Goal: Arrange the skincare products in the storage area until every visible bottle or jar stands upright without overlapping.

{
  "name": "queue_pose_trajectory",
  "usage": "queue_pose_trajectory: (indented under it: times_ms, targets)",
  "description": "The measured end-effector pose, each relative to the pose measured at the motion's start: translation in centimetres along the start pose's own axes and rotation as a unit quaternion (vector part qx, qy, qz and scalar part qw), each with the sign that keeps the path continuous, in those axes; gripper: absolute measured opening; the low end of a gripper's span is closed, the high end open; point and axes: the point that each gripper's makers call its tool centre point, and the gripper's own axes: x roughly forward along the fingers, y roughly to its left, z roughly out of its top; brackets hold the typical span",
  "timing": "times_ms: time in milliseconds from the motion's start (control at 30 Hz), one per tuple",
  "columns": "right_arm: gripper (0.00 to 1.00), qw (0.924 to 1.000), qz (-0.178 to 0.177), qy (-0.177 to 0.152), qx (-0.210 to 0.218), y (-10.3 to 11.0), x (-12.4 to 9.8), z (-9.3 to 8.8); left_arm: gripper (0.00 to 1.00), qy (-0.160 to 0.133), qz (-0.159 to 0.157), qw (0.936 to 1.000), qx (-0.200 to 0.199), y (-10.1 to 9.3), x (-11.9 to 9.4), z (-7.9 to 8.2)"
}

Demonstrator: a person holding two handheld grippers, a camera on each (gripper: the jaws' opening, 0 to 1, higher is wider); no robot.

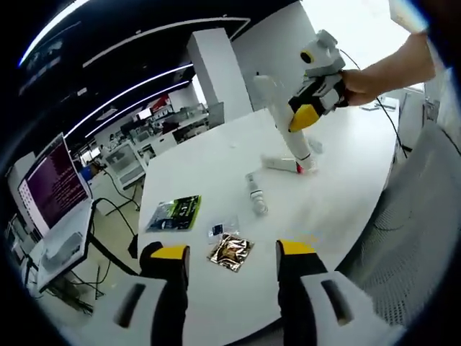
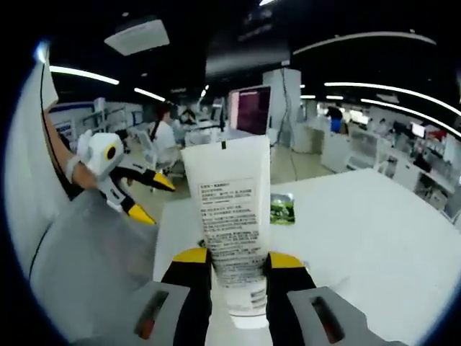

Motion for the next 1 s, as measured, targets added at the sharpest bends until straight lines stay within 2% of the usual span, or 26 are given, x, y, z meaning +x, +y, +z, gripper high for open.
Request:
queue_pose_trajectory:
  times_ms: [33,133,233,333,433,533,633,833,933,1000]
  targets:
    - [0.22,1.0,-0.002,-0.006,0.005,0.1,-0.3,0.3,0.54,-0.004,-0.007,0.9999,-0.011,-0.1,-0.1,0.4]
    - [0.22,0.9991,0.0,-0.033,0.027,0.6,-0.9,1.3,0.56,-0.045,-0.007,0.998,-0.043,0.3,-0.7,3.1]
    - [0.22,0.997,0.006,-0.057,0.052,1.3,-1.4,2.4,0.56,-0.092,-0.034,0.9921,-0.079,-1.3,-0.9,6.9]
    - [0.23,0.9951,0.009,-0.071,0.069,1.9,-1.7,3.3,0.61,-0.123,-0.082,0.983,-0.109,-4.1,-0.6,9.4]
    - [0.23,0.9923,0.02,-0.089,0.084,2.9,-2.2,4.4,0.64,-0.144,-0.134,0.9712,-0.134,-7.1,-0.3,10.9]
    - [0.23,0.9909,0.028,-0.098,0.087,3.7,-2.8,5.0,0.65,-0.147,-0.169,0.9615,-0.159,-9.2,-0.2,11.2]
    - [0.24,0.9887,0.043,-0.106,0.097,4.7,-3.3,5.5,0.66,-0.148,-0.194,0.9507,-0.191,-10.4,-0.3,11.0]
    - [0.24,0.9796,0.084,-0.123,0.135,7.2,-3.9,5.9,0.65,-0.153,-0.208,0.9373,-0.234,-10.9,-1.1,9.8]
    - [0.24,0.9768,0.093,-0.127,0.146,7.8,-4.0,5.9,0.63,-0.158,-0.211,0.941,-0.213,-11.1,-1.3,10.1]
    - [0.24,0.9762,0.095,-0.127,0.148,8.1,-4.1,5.9,0.64,-0.157,-0.216,0.939,-0.218,-11.2,-1.3,10.1]
